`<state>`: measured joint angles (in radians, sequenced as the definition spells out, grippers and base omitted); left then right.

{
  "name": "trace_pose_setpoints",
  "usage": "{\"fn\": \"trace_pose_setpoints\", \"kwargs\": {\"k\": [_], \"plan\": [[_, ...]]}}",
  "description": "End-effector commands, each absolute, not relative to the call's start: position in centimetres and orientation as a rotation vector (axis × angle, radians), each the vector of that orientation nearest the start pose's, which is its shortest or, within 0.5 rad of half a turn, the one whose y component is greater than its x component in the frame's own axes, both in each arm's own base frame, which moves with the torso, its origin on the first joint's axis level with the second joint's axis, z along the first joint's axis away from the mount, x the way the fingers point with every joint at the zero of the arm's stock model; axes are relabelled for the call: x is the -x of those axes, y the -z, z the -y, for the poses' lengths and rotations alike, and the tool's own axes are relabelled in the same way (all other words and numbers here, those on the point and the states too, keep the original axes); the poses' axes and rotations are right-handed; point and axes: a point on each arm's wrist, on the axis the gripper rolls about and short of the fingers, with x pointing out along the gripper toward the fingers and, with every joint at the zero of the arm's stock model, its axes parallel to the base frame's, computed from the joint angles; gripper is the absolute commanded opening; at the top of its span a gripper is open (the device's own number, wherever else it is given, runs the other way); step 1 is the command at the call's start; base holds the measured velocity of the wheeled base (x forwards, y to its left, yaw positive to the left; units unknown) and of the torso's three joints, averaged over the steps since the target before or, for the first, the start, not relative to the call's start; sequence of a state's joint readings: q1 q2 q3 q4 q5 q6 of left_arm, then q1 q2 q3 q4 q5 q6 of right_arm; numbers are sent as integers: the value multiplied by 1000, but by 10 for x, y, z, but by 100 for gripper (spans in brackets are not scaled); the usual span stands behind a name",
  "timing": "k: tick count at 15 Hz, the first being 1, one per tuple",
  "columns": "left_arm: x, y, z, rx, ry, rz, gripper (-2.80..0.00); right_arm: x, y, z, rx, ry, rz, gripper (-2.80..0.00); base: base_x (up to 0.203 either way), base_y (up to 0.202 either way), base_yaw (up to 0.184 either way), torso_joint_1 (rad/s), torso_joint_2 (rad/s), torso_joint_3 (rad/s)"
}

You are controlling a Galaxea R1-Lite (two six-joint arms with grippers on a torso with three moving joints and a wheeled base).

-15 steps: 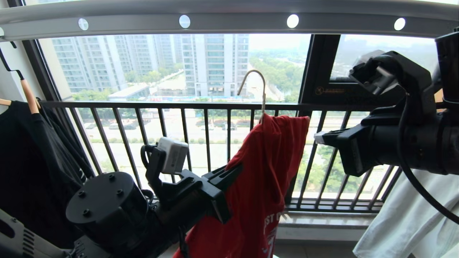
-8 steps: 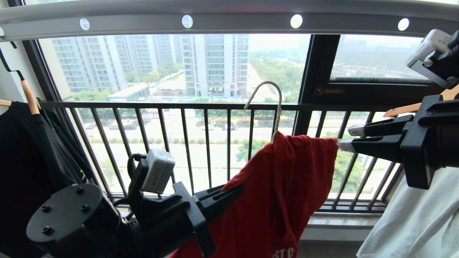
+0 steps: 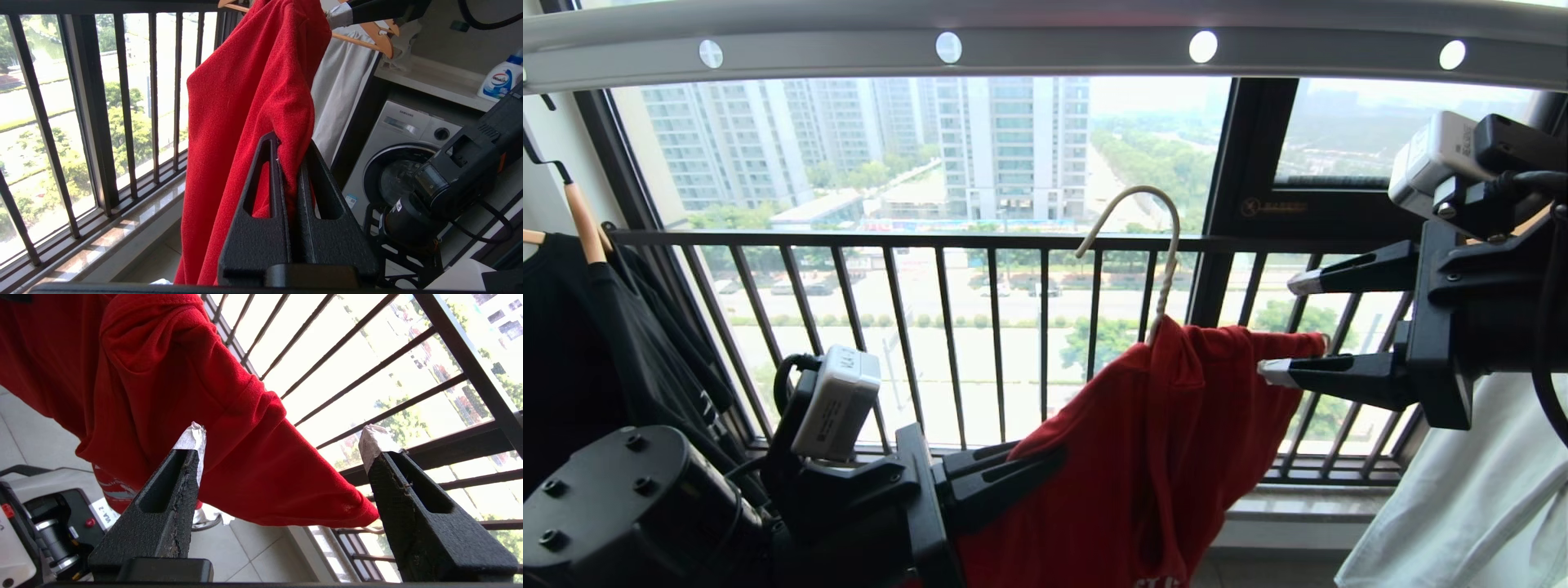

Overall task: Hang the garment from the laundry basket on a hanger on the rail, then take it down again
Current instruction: Hang the clothes rack on the clothesline

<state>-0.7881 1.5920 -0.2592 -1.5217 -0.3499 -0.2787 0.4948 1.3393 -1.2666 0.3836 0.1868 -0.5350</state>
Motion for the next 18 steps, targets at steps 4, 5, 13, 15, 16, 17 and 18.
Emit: {"fn": "trace_pose_setpoints", "kwargs": {"k": [4, 5, 13, 15, 16, 17, 18], "plan": [[-141, -172, 152, 292, 1211, 56, -280, -189, -304, -93, 683, -835, -248, 0, 0, 0, 0, 0, 0, 0], [-141, -172, 152, 292, 1211, 56, -280, -188, -304, -93, 681, -856, -244, 0, 0, 0, 0, 0, 0, 0], [-139, -178, 150, 296, 1213, 86, -280, -176, -301, -112, 652, -1086, -251, 0, 0, 0, 0, 0, 0, 0], [-137, -180, 149, 298, 1215, 99, -280, -179, -300, -116, 625, -1153, -249, 0, 0, 0, 0, 0, 0, 0], [-137, -180, 148, 298, 1215, 100, -280, -179, -301, -117, 615, -1174, -248, 0, 0, 0, 0, 0, 0, 0], [-138, -181, 148, 298, 1215, 101, -280, -180, -302, -118, 602, -1201, -249, 0, 0, 0, 0, 0, 0, 0], [-138, -182, 149, 300, 1216, 108, -280, -179, -301, -119, 593, -1230, -253, 0, 0, 0, 0, 0, 0, 0]]}}
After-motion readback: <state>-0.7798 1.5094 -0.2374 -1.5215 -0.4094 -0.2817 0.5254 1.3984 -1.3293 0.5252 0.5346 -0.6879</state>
